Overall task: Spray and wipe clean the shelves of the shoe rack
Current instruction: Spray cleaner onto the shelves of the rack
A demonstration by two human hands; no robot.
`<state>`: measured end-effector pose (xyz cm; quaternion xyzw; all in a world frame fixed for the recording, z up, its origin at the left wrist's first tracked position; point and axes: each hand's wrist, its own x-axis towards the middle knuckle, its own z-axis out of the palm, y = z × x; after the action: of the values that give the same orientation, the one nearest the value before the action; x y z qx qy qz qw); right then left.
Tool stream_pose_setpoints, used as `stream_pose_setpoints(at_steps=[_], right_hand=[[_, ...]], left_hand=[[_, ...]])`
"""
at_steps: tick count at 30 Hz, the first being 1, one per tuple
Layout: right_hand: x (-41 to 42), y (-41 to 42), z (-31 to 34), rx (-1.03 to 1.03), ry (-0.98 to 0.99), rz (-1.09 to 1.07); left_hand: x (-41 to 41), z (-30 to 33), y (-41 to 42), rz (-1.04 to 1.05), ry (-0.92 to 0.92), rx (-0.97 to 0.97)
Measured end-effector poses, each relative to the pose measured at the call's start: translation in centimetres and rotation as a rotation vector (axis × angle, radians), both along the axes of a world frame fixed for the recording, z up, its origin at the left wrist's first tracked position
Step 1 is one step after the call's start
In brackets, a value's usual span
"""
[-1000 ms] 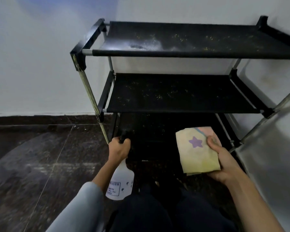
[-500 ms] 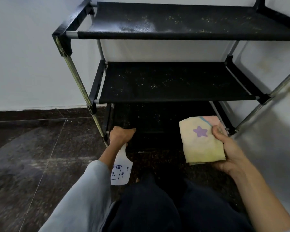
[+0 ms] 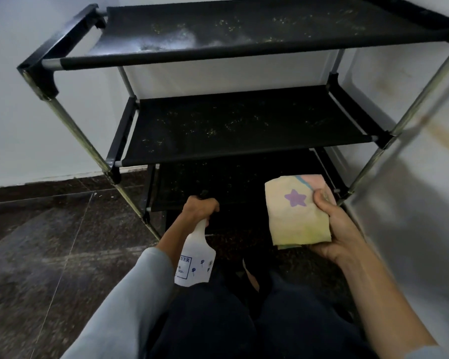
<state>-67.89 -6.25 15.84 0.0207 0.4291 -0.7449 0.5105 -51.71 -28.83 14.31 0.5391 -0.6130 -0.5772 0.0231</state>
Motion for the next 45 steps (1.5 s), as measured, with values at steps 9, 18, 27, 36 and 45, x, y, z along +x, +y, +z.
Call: stream_pose_setpoints(at_steps=[9, 18, 27, 36, 45], right_hand=[[-1.9, 0.9, -1.5, -0.075, -0.061, -0.040], [-2.9, 2.1, -2.9, -0.155, -0.103, -0.065], [-3.8, 3.6, -3.3, -0.117, -0.138, -0.111], [-4.0, 4.2, -3.8, -0.049, -0.176, -0.135], [-3.8, 4.4, -4.3, -0.053, -0.207, -0.165]], left_hand=[[-3.3, -1.1, 2.0, -0.024, -0.051, -0.008], [-7.3, -0.9, 3.6, -0.125, 0.015, 0.028], [-11.2, -0.1, 5.6, -0.197, 0.015, 0.055], [-14.9, 0.4, 7.6, -0.227, -0.079, 0.071], [-15.0, -0.1, 8.1, -0.258, -0.029, 0.045]])
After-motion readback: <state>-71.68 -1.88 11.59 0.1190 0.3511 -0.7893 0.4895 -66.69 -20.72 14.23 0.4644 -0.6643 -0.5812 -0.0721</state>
